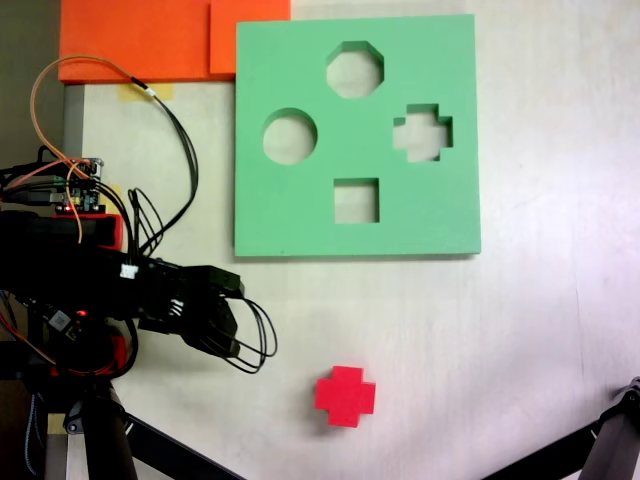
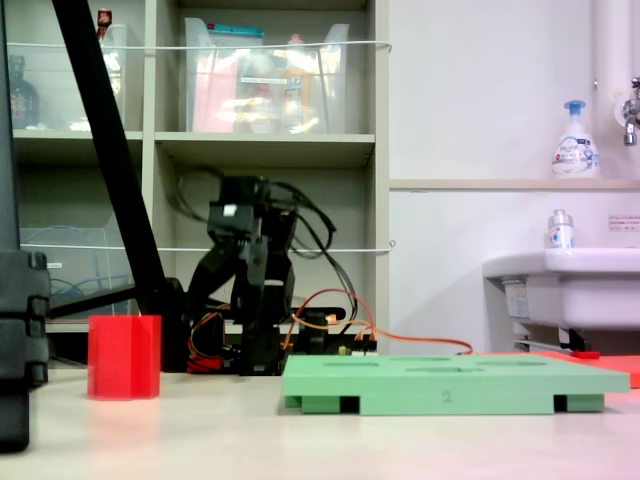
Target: Put the cross columnar block into the corresponding hole
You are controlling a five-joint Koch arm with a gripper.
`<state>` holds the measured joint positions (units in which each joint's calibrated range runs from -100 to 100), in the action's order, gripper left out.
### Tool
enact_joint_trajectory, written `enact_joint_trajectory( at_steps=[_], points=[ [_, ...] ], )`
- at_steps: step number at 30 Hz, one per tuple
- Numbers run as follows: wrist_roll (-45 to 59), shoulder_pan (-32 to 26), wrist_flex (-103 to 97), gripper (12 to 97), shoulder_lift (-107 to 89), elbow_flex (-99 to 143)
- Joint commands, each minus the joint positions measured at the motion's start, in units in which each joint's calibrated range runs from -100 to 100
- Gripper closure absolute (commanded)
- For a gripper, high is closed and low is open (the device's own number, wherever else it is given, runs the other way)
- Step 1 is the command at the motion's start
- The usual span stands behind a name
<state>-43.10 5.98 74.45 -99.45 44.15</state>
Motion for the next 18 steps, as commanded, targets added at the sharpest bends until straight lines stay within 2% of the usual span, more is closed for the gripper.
enact_joint_trajectory(
  at_steps=[1, 2, 6, 12, 18],
  points=[
    [0.10, 0.34, 8.22, 65.7, -0.55, -7.55],
    [0.15, 0.44, 9.18, 64.1, -0.55, -10.55],
    [0.24, 0.78, 14.19, 39.7, 5.74, -22.31],
    [-0.83, 1.12, 14.77, 13.9, 20.82, -31.38],
    [-0.78, 1.51, 14.67, 13.4, 37.86, -38.86]
  ],
)
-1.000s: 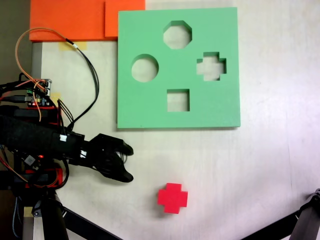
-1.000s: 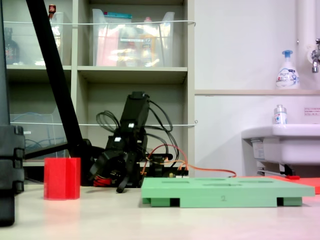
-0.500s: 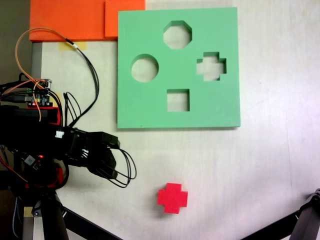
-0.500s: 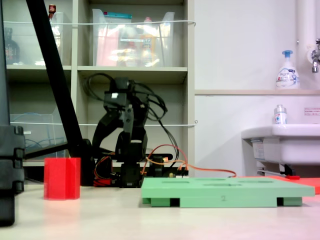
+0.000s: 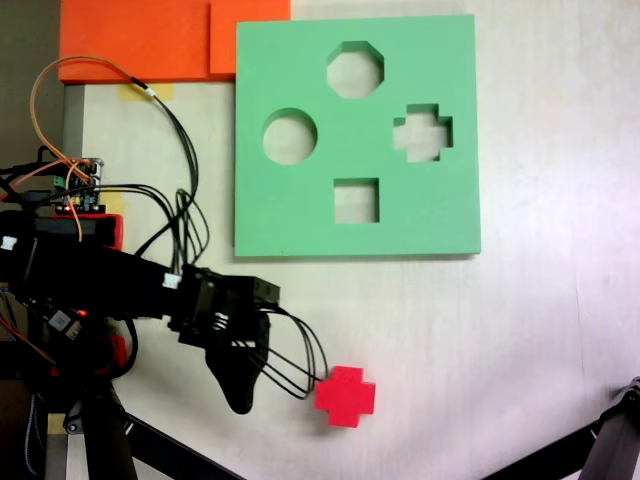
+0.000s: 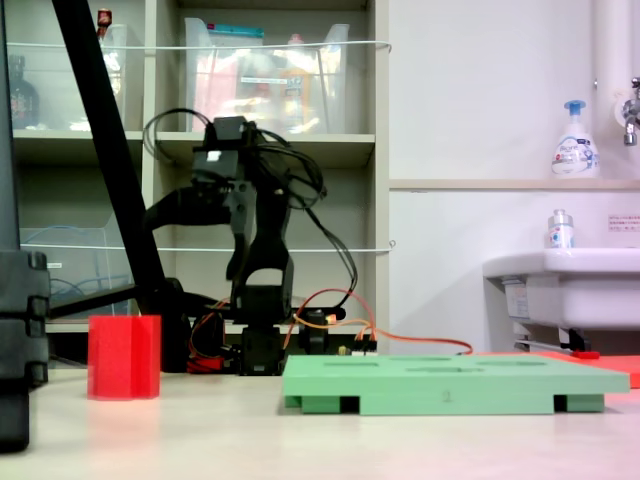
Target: Put the cross columnar block into the corresponding hole
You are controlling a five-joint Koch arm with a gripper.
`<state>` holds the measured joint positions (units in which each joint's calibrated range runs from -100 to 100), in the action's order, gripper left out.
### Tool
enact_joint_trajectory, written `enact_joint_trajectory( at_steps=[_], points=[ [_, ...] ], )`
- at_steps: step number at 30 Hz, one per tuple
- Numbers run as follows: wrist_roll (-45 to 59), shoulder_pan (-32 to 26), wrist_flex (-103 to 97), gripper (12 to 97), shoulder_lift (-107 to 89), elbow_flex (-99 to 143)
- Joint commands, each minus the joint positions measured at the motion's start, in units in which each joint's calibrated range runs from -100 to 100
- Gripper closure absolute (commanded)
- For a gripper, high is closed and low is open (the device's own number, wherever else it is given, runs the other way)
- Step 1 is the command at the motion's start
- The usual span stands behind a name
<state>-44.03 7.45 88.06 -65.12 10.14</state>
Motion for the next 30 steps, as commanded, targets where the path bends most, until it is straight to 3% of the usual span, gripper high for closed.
enact_joint_trajectory(
  at_steps=[1, 13, 30],
  points=[
    [0.15, 0.20, 1.06, 13.4, 7.16, -6.55],
    [0.68, 2.44, 0.00, 13.5, 42.91, -22.90],
    [1.42, 3.22, -2.69, 13.5, 64.28, -32.08]
  ],
)
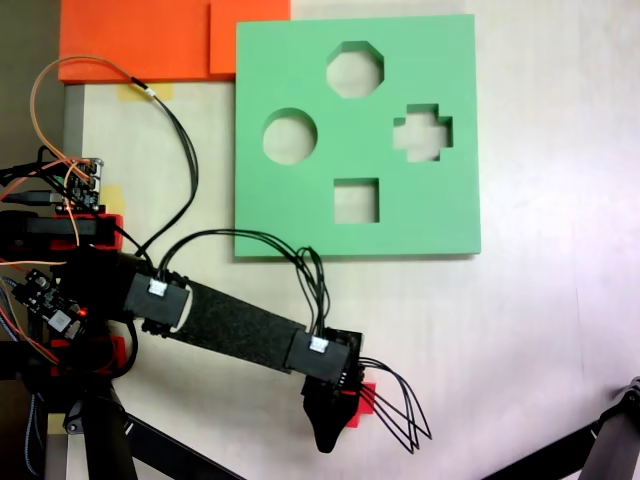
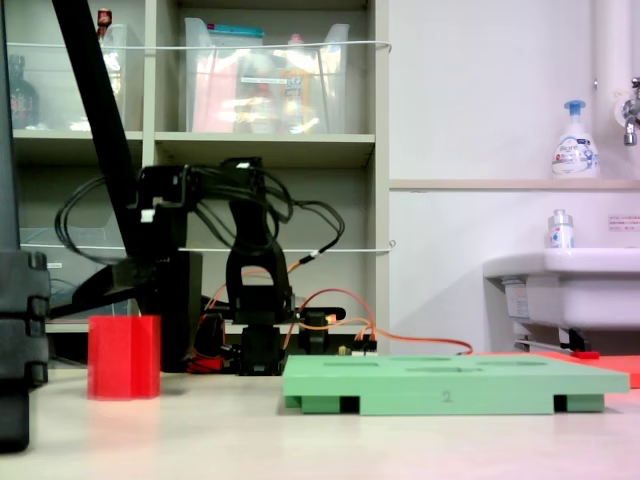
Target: Put the cross columnar block into the corresponding hole
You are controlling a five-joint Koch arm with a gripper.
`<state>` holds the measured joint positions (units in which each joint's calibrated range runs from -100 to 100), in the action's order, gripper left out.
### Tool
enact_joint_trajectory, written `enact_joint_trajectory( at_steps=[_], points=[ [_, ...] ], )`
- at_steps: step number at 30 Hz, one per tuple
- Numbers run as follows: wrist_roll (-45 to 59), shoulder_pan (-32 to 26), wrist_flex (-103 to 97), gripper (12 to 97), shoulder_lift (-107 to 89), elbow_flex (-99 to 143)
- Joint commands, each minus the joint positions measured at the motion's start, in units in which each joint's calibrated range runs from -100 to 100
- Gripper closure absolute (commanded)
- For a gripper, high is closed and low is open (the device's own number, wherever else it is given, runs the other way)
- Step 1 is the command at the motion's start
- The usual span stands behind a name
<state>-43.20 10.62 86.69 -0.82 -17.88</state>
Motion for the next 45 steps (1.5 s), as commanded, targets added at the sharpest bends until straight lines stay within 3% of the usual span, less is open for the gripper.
enact_joint_trajectory(
  at_steps=[1, 15, 17, 19, 20, 23, 26, 32, 45],
  points=[
    [0.73, 0.05, -1.32, 13.5, 0.82, -4.25],
    [2.88, 0.05, -1.32, 14.6, 6.83, -5.55],
    [3.08, 0.10, -0.94, 22.4, 6.97, -5.55],
    [3.08, 0.20, -0.74, 41.1, 7.11, -5.55],
    [3.08, 0.29, -0.55, 45.7, 7.11, -5.45],
    [3.08, 0.34, -0.07, 50.9, 7.80, -5.45],
    [3.08, 0.34, 0.99, 62.4, 8.36, -5.25],
    [3.03, 0.68, 4.07, 70.6, 9.48, -5.25],
    [1.71, 0.78, 13.31, 73.0, 5.15, -10.63]
  ],
)
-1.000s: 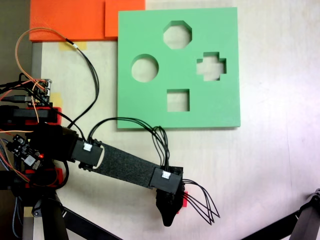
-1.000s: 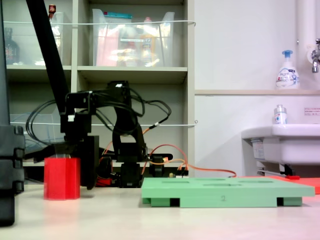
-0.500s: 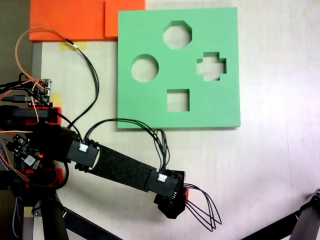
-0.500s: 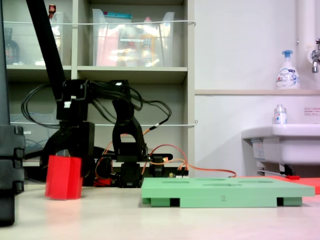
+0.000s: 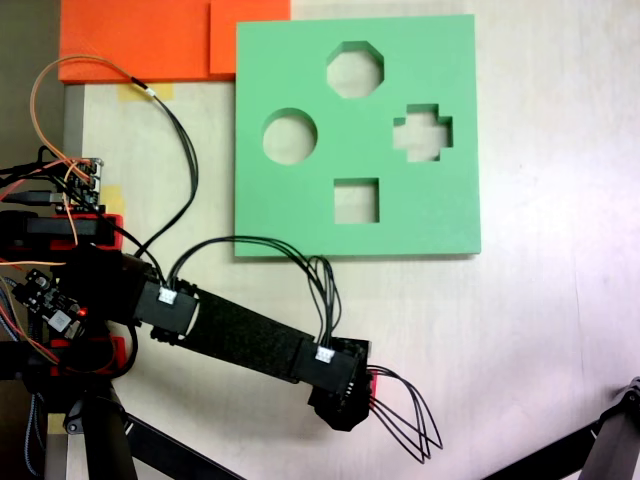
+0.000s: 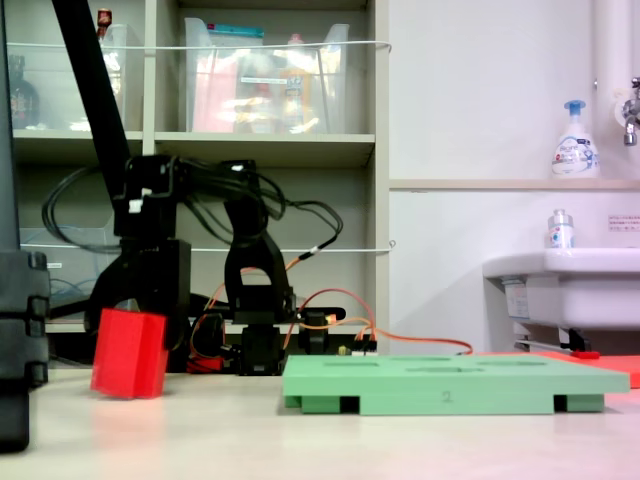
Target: Put the cross columnar block into the corresponding hole
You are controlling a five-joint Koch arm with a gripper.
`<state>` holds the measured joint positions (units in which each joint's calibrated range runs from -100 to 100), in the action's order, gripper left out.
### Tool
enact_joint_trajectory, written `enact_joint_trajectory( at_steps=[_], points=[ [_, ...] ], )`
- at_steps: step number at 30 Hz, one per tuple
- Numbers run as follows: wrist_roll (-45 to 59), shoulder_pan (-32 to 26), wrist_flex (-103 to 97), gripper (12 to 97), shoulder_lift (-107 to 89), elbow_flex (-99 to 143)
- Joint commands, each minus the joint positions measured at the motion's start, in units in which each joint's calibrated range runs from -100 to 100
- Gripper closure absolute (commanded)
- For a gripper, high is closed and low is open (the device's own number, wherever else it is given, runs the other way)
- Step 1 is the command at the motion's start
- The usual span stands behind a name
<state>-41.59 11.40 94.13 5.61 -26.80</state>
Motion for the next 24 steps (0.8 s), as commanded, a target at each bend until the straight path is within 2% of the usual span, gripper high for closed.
enact_joint_trajectory(
  at_steps=[1, 9, 14, 18, 24],
  points=[
    [0.10, 0.00, 5.87, 73.0, -1.70, -3.21],
    [-0.44, -2.05, 5.87, 73.0, -16.50, -4.90],
    [-2.54, -5.47, 5.87, 73.0, -28.37, -4.90],
    [-6.94, -10.40, 5.87, 73.0, -39.13, -5.00],
    [-16.26, -20.85, 5.87, 72.8, -41.22, -10.89]
  ],
)
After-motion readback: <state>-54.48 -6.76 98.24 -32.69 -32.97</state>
